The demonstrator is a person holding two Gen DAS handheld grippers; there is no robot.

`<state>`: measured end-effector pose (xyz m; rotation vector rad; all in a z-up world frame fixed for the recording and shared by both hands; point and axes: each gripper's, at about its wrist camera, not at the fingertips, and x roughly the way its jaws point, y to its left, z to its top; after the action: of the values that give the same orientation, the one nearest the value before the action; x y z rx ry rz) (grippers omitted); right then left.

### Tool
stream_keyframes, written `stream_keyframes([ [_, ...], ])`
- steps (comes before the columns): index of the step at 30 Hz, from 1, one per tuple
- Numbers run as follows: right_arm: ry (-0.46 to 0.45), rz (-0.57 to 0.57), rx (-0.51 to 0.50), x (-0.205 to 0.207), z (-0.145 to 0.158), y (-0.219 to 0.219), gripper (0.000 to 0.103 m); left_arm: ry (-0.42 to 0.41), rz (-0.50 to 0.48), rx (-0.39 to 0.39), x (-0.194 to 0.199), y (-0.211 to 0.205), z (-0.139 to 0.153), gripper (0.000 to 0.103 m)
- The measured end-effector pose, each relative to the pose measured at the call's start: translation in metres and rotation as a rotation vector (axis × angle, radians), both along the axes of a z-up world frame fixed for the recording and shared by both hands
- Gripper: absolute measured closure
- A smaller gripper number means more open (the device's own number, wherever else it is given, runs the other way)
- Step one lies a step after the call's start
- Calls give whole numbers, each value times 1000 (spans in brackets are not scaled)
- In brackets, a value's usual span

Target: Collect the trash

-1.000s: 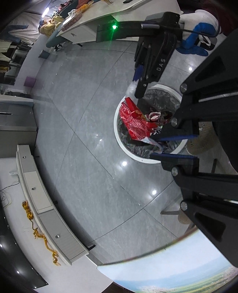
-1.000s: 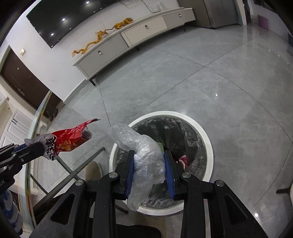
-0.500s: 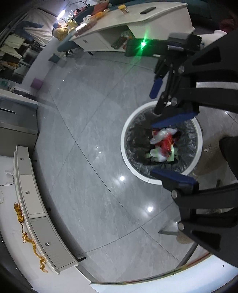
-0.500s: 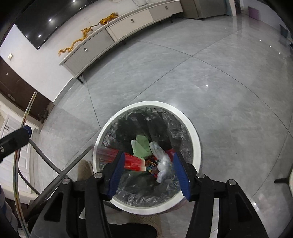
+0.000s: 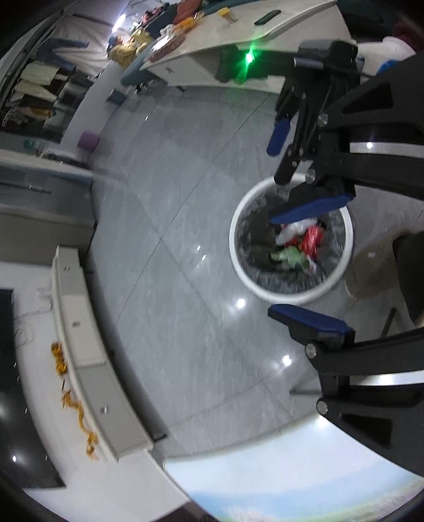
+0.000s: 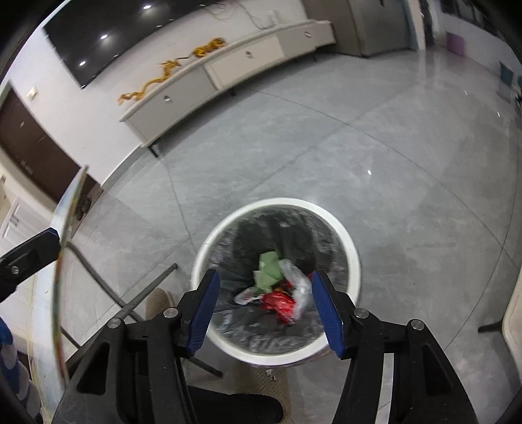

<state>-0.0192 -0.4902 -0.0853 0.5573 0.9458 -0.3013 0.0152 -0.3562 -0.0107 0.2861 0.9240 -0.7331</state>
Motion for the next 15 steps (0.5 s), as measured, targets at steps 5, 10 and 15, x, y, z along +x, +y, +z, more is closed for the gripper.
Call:
stream_keyframes([
  [5,-51,85,-43,11,32,42,41,-83,108,-2,-9,54,17,45],
  [10,-103,184,-92,21,64,93,40,-156,205,-7,-21,104,31,44],
  [15,-145,257,-158,21,90,138,39,-209,296,-16,-33,150,43,44],
])
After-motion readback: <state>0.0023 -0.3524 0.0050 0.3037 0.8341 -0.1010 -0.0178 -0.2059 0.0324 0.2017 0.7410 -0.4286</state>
